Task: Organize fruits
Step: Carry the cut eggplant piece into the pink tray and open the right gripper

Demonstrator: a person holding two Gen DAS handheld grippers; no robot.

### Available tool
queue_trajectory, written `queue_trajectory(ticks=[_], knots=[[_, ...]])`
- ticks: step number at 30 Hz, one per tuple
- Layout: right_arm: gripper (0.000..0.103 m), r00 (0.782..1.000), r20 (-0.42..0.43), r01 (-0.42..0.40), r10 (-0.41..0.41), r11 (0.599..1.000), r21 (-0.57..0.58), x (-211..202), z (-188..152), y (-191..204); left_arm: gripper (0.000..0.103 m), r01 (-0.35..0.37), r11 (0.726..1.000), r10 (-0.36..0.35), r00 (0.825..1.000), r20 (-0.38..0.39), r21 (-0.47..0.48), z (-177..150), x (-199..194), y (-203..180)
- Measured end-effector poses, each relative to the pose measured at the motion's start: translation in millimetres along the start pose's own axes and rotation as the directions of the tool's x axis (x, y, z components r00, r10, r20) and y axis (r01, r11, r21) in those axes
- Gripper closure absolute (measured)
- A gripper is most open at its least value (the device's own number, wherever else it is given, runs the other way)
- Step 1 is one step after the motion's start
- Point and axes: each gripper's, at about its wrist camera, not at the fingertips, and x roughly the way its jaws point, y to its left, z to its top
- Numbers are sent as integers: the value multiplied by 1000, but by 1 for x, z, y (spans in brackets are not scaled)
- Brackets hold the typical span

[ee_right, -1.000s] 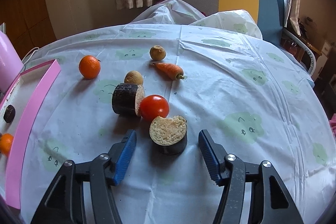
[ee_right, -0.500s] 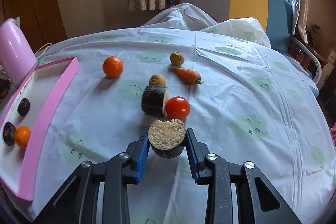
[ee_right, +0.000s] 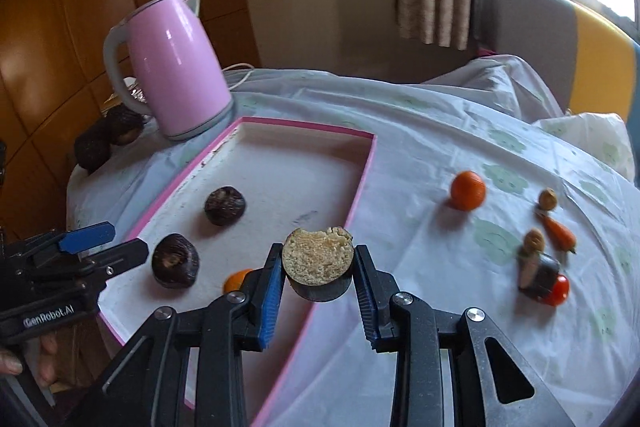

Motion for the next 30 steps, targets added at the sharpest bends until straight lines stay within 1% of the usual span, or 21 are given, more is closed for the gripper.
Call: queue_trajectory(ticks=[4, 9, 13, 14, 15, 16, 18, 21, 22, 24, 25, 30], knots=[[69, 999, -31, -8, 7, 999, -40, 25, 8, 20, 37, 2, 1000, -2, 1000, -2, -5, 0, 1, 2], [68, 997, -81, -11, 8, 999, -35, 50, 9, 26, 37, 6, 1000, -6, 1000, -14, -14, -1, 3, 5], [68, 995, -102, -6, 2, 999, -41, 58, 2, 31, 37, 7, 1000, -7, 1000, -18, -10, -2, 4, 3], [67, 995, -103, -5, 1, 999, -42, 58, 1, 32, 37, 7, 1000, -7, 1000, -18, -8, -2, 4, 2], [62, 995, -103, -5, 0, 999, -42, 58, 1, 32, 37, 7, 1000, -8, 1000, -18, -7, -2, 4, 1], [55, 995, -99, -7, 3, 999, -39, 57, 0, 32, 37, 7, 1000, -7, 1000, -18, -5, -3, 4, 0], [49, 997, -80, -12, 10, 999, -29, 51, 0, 31, 37, 4, 1000, -4, 1000, -17, 0, -3, 3, -1], [49, 999, -49, -10, 9, 1000, -20, 41, 1, 30, 37, 0, 1000, 0, 1000, -15, 11, -3, 1, -5], [49, 1000, -26, -8, 8, 1000, -2, 32, 2, 27, 37, -1, 1000, 1, 1000, -14, 15, -3, 1, -6], [49, 1000, -14, -5, 5, 1000, 9, 28, 1, 25, 37, -1, 1000, 2, 1000, -12, 23, -3, 0, -8], [48, 1000, 11, 3, -3, 999, 32, 18, 0, 19, 37, -1, 1000, 1, 1000, -11, 29, -4, 0, -9], [43, 998, 47, 32, -36, 997, 74, -1, -5, 5, 37, 10, 999, -10, 1000, -5, 54, -5, -3, -18]])
